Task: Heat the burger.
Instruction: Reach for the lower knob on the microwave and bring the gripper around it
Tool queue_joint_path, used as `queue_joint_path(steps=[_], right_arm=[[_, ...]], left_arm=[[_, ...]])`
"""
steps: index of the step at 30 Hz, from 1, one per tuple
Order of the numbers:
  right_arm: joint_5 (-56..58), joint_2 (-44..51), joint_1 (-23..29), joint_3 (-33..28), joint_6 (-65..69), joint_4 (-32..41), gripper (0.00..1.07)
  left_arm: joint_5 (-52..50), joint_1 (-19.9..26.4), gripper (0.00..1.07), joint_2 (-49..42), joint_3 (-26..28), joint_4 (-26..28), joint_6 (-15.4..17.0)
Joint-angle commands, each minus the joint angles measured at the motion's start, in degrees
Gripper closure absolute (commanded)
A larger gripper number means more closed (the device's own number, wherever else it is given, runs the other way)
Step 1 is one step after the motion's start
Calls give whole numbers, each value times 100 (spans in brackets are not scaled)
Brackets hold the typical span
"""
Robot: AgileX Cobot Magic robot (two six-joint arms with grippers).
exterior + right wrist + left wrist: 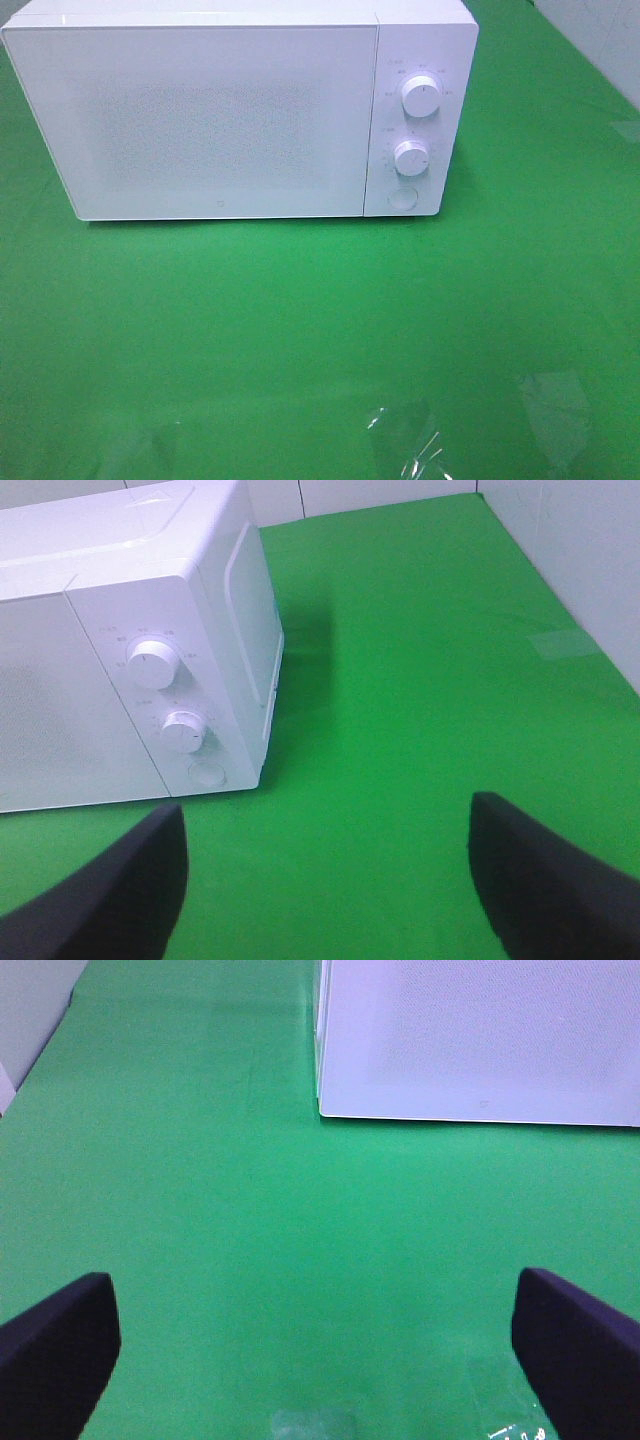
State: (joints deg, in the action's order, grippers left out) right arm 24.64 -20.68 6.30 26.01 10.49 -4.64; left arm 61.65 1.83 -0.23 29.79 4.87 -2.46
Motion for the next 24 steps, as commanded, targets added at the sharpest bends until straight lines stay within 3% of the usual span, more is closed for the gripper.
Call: queue_joint_path(steps=[1,16,24], right_arm=[[-630,-298,-11,-166,-11,-11,32],[-2830,-1696,-11,-728,-11,0,32],[-4360,-2928,-11,-802,-86,46,32]], left_arm=[[-40,-29,8,-132,-23,0,34],[-40,-29,8,-132,-23,0,34],[-40,-29,8,-132,-23,0,34]])
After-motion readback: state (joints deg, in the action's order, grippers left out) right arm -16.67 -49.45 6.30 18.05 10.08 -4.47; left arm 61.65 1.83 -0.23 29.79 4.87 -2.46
